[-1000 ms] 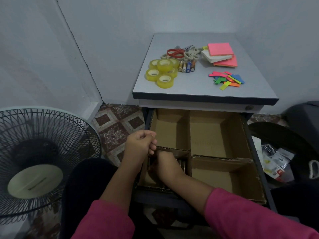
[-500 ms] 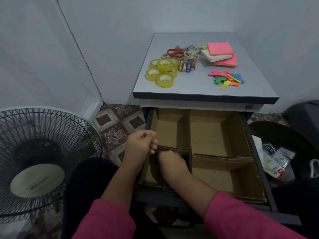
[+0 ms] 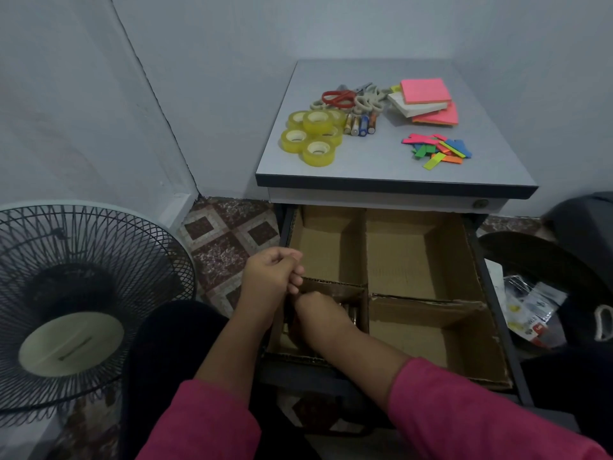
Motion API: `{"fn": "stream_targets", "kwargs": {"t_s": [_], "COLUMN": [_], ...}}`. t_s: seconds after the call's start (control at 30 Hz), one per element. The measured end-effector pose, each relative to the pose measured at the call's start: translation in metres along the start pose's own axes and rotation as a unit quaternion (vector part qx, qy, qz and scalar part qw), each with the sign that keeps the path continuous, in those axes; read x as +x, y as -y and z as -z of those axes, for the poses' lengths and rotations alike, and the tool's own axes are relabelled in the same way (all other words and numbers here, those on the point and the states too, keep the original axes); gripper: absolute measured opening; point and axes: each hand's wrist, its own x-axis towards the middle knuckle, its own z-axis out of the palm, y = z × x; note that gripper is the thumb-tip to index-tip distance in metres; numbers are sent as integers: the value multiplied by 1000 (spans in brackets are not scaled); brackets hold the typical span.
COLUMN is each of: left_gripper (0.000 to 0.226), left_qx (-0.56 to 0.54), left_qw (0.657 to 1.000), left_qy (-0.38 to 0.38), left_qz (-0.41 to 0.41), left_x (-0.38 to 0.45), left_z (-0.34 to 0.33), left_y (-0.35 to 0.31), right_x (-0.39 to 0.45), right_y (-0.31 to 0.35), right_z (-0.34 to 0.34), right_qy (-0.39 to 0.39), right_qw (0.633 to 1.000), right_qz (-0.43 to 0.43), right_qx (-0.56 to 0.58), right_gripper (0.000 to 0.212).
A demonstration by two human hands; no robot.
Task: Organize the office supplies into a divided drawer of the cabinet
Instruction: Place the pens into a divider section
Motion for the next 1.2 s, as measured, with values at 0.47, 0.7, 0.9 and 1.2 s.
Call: {"fn": "stream_targets", "kwargs": {"t_s": [0.47, 0.7, 0.9, 1.2], "left_gripper": [16, 15, 15, 15], "left_qx": [-10, -26, -24, -22], "left_qw": [1000, 999, 999, 999], "left_qy": [-25, -42, -42, -41], "left_qz": [-9, -11, -14, -15], "left_x": [0, -1, -2, -3], "left_z": [2, 2, 2, 3], "left_y": [0, -2, -3, -2], "right_x": [0, -2, 1, -3], "right_y": [-2, -4, -3, -3], "right_z": [-1, 1, 0, 2], "right_qy": [-33, -19, -11, -4], "right_qw": [999, 996, 996, 995], "right_qz": [-1, -51, -64, -75], "right_qx": [21, 68, 65, 72], "right_gripper": [24, 19, 21, 26]}}
